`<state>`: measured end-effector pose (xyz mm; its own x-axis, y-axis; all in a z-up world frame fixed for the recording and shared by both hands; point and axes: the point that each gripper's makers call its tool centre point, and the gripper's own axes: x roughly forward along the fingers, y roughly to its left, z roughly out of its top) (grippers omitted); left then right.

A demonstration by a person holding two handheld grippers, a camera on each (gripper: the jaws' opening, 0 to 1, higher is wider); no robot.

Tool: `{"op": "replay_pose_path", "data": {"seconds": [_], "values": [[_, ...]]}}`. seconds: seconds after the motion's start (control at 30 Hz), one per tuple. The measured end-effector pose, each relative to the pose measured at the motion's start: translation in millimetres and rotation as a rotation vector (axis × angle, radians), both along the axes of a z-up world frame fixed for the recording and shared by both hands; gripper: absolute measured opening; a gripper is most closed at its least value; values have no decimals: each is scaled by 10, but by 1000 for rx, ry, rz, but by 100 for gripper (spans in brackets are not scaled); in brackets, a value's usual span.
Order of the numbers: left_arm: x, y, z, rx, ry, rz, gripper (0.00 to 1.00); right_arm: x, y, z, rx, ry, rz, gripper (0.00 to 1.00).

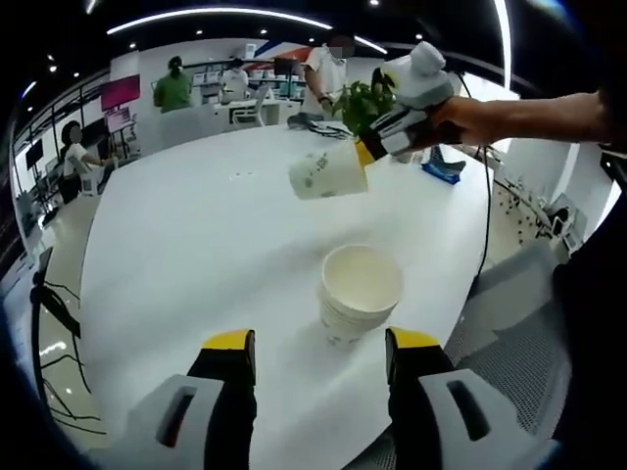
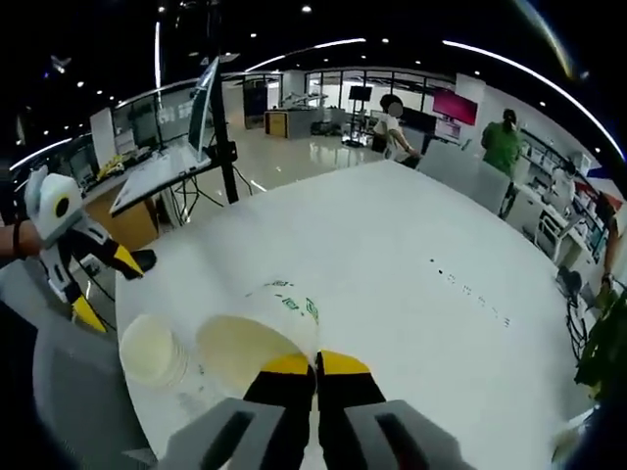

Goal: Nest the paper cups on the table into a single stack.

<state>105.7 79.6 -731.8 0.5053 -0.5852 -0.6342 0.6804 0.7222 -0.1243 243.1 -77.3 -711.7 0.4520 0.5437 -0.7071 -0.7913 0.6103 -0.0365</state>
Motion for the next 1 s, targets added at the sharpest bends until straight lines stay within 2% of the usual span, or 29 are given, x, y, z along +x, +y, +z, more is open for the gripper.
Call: {"op": "replay_pose_path", "data": {"seconds": [0.07, 0.2, 0.5, 0.83, 1.0], "values": [[25, 26, -47, 3, 0, -2, 52, -44, 18, 41, -4, 3, 17, 0], [-1, -7, -24, 4, -2, -3, 52, -142, 74, 134, -10, 6, 47, 0], [-1, -4, -55, 6, -1, -8, 52, -317, 142, 135, -43, 28, 115, 0], [-11, -4, -86, 10, 2, -11, 52, -576, 254, 231, -117, 78, 241, 0], [-18, -11, -88, 6, 2, -9, 52, -685, 361, 301, -156, 82, 308, 0]]}}
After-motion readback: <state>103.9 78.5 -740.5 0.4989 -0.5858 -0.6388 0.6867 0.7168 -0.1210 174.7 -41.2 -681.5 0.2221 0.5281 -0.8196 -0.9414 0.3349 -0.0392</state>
